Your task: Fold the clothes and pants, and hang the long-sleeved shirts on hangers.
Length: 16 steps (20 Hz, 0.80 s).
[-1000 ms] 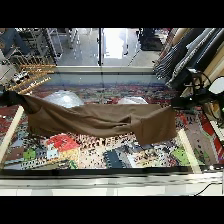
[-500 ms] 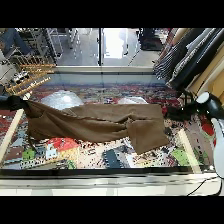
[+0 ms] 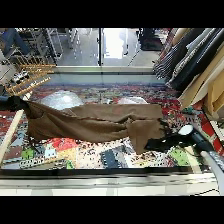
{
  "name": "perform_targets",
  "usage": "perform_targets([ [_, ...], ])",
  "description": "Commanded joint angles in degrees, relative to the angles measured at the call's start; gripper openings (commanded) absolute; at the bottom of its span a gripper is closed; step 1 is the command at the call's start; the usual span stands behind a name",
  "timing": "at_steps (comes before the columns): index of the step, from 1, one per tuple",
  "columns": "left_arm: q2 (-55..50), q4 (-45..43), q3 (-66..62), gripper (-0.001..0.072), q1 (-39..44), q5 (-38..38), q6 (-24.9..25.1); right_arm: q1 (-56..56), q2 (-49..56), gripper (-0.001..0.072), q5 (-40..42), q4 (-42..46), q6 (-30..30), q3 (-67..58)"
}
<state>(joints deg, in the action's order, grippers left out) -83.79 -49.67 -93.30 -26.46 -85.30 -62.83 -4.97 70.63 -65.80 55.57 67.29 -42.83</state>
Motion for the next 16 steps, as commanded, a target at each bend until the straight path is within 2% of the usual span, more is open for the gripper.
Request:
perform_targets([
  [1,0.0,0.0,0.0,0.0012,0.0,-0.1,0.0,13.5,-1.3,0.0364,12.8,9.0,1.9,2.9],
  [2,0.0,0.0,0.0,0.0012,0.0,-0.1,0.0,15.8,-1.3,0.0367,14.6,12.1,4.3,2.8],
  [4,0.0,0.0,0.0,0.0012,0.0,-0.1,0.0,17.9,-1.3,0.0415,17.4,14.2,5.3,2.8],
  [6,0.0,0.0,0.0,0.0012,0.0,0.0,0.0,18.0,-1.3,0.0430,16.9,15.1,4.3,2.8],
  [8,0.0,0.0,0.0,0.0012,0.0,0.0,0.0,19.1,-1.3,0.0430,15.3,15.7,0.8,2.8],
  [13,0.0,0.0,0.0,0.0012,0.0,0.0,0.0,25.0,0.5,0.0426,15.8,23.2,1.2,2.8],
  [14,0.0,0.0,0.0,0.0012,0.0,0.0,0.0,25.3,1.8,0.0418,15.9,24.0,2.2,2.8],
  [16,0.0,0.0,0.0,0.0012,0.0,0.0,0.0,25.4,3.5,0.0301,16.9,25.4,4.0,2.8],
])
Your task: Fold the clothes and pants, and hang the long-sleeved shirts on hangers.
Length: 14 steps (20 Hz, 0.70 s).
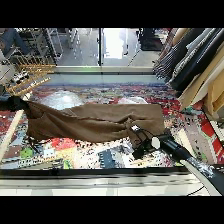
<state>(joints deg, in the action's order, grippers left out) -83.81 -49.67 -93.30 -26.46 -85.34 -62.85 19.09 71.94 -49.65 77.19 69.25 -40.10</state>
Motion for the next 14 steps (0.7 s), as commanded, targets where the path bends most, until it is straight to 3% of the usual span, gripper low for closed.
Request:
perform_targets([
  [1,0.0,0.0,0.0,0.0012,0.0,0.0,0.0,1.3,2.7,0.0263,1.3,4.1,2.1,0.1],
  [2,0.0,0.1,0.0,0.0012,0.0,0.0,0.0,1.3,2.9,0.0192,1.7,4.2,2.1,0.1],
  [3,0.0,0.2,0.0,0.0012,0.0,0.0,0.0,1.3,3.0,0.0029,1.9,4.6,2.6,0.1],
  [5,0.0,0.2,0.0,0.0012,0.0,0.0,0.0,1.2,2.8,0.0016,2.8,7.8,7.6,-0.1],
  [8,0.1,0.6,-0.1,0.0012,-0.1,-0.1,-0.5,0.7,-0.9,0.0013,-0.2,12.4,10.2,-4.6],
  [14,4.7,6.8,-9.1,0.0011,-2.8,0.7,-2.0,-17.2,-23.1,0.0013,-9.5,20.4,12.6,-30.6],
])
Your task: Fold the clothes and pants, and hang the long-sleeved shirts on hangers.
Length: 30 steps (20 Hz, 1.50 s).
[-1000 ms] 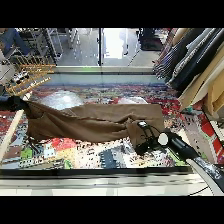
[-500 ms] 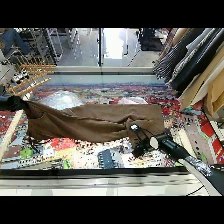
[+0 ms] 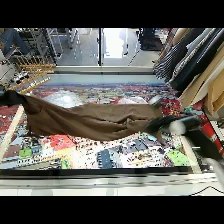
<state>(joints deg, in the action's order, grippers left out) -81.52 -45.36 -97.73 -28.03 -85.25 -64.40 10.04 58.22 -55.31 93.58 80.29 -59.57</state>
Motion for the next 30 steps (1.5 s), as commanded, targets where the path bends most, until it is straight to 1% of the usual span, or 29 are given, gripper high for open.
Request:
perform_targets([
  [1,4.1,3.7,-7.0,0.0011,-2.1,0.7,-0.4,-12.4,-12.7,0.0013,-3.9,4.0,1.5,-15.7],
  [4,10.1,9.0,-9.6,0.0012,-6.3,3.0,-0.5,-22.7,-18.9,0.0013,-4.3,4.1,-0.1,-24.8],
  [6,14.2,11.4,-9.6,0.0012,-10.9,5.9,-1.1,-27.0,-19.9,0.0012,-5.8,4.1,-2.0,-27.6],
  [8,17.6,11.6,-9.6,0.0012,-16.8,7.0,-1.5,-29.9,-19.8,0.0012,-7.3,4.1,-3.7,-28.6],
  [10,20.0,12.0,-9.6,0.0012,-23.3,7.3,-4.3,-31.5,-19.8,0.0012,-7.2,4.2,-5.3,-28.7],
  [11,20.5,14.5,-9.6,0.0012,-26.7,8.1,-5.1,-32.0,-19.8,0.0012,-7.0,4.4,-6.1,-28.7],
  [12,20.7,19.6,-9.6,0.0012,-30.1,9.4,-5.9,-32.7,-19.8,0.0012,-6.2,5.5,-6.3,-28.7],
  [13,20.7,28.7,-9.6,0.0012,-34.2,12.0,-6.4,-33.7,-19.8,0.0012,-4.9,6.0,-6.3,-29.3],
  [14,20.6,39.7,-9.6,0.0012,-37.9,15.4,-6.4,-35.0,-19.8,0.0012,-1.8,6.1,-6.1,-30.0],
  [15,20.5,53.2,-9.6,0.0012,-41.7,20.2,-6.3,-36.4,-19.8,0.0012,2.1,6.0,-4.8,-31.4],
  [16,20.6,66.8,-9.6,0.0012,-44.9,24.9,-4.9,-37.5,-19.8,0.0012,6.5,6.1,-2.3,-32.9],
  [17,20.7,82.4,-9.6,0.0012,-48.2,29.4,-1.3,-38.8,-19.8,0.0012,12.0,6.1,0.6,-34.6],
  [18,20.7,97.1,-9.7,0.0012,-51.1,32.6,3.4,-40.0,-19.8,0.0012,17.3,6.1,3.0,-36.2],
  [19,20.7,111.8,-10.1,0.0012,-53.9,35.4,9.3,-41.1,-19.8,0.0012,22.0,6.1,4.8,-37.7],
  [20,20.7,122.4,-10.4,0.0012,-56.6,37.6,14.1,-41.9,-19.7,0.0012,25.6,6.1,5.9,-39.3],
  [21,20.6,129.0,-10.6,0.0011,-59.7,38.9,16.9,-42.2,-19.4,0.0012,27.2,6.0,6.0,-40.9],
  [22,20.5,128.6,-10.6,0.0011,-62.8,39.4,17.1,-42.2,-18.9,0.0012,27.2,5.9,6.0,-42.2],
  [23,20.3,123.9,-10.6,0.0011,-65.0,39.4,16.3,-42.2,-18.6,0.0012,26.9,5.4,6.0,-42.9],
  [24,20.2,114.9,-10.6,0.0011,-65.7,39.2,13.4,-42.2,-18.1,0.0012,26.0,5.3,6.0,-42.9],
  [25,20.2,104.6,-10.6,0.0011,-65.5,39.1,9.4,-42.2,-18.0,0.0012,23.9,5.2,5.9,-42.9],
  [27,20.3,78.4,-10.6,0.0011,-62.1,36.4,0.4,-42.2,-16.4,0.0012,15.7,2.3,4.3,-42.9],
  [28,20.3,66.1,-10.6,0.0011,-59.3,33.5,-3.2,-42.2,-15.3,0.0012,10.0,-1.8,1.3,-42.5],
  [29,20.2,55.1,-10.6,0.0011,-55.8,30.4,-5.1,-42.2,-14.0,0.0013,4.1,-7.5,-2.9,-41.7],
  [30,19.9,43.5,-10.6,0.0011,-52.0,27.0,-6.4,-42.1,-12.6,0.0013,-1.2,-12.6,-5.7,-40.5],
])
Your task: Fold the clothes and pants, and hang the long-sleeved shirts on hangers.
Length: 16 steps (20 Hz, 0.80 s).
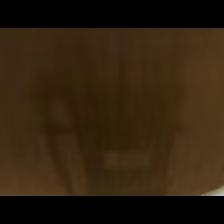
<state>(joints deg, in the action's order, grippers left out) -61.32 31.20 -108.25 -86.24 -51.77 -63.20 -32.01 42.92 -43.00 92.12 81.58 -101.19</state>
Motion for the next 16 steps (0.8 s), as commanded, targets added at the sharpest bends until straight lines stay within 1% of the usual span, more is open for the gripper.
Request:
perform_targets([
  [1,-0.7,-43.0,0.0,0.0011,10.1,-9.7,-9.1,-0.1,4.0,0.0013,-18.1,-15.8,-8.2,3.3],
  [2,-1.1,-51.4,0.6,0.0011,14.2,-12.3,-10.3,-0.1,5.0,0.0013,-21.0,-18.5,-8.3,6.0],
  [3,-1.6,-58.1,2.0,0.0011,18.3,-14.4,-10.3,-0.1,5.8,0.0013,-23.3,-20.0,-8.4,9.2],
  [4,-2.1,-62.6,3.8,0.0011,21.9,-15.5,-10.3,-0.1,6.4,0.0013,-24.9,-21.0,-9.5,13.1],
  [6,-3.1,-68.4,9.3,0.0011,28.1,-16.0,-9.3,-0.1,6.3,0.0013,-26.1,-21.8,-12.0,20.6],
  [7,-3.5,-70.2,12.0,0.0011,30.1,-16.0,-9.1,-0.1,6.3,0.0013,-27.0,-21.7,-12.3,23.7],
  [9,-3.9,-70.6,17.2,0.0011,32.4,-15.5,-6.5,-0.1,6.3,0.0013,-27.7,-21.9,-13.6,27.5],
  [11,-4.0,-70.6,20.2,0.0011,33.4,-15.5,-4.7,-0.1,6.2,0.0012,-29.6,-22.1,-15.1,28.1],
  [14,-3.9,-70.6,21.1,0.0011,33.3,-16.2,-3.8,-0.1,5.3,0.0012,-32.1,-23.3,-15.3,28.1],
  [16,-3.9,-70.7,21.1,0.0011,33.3,-16.2,-3.8,-0.1,4.7,0.0012,-32.1,-23.0,-15.2,28.1],
])
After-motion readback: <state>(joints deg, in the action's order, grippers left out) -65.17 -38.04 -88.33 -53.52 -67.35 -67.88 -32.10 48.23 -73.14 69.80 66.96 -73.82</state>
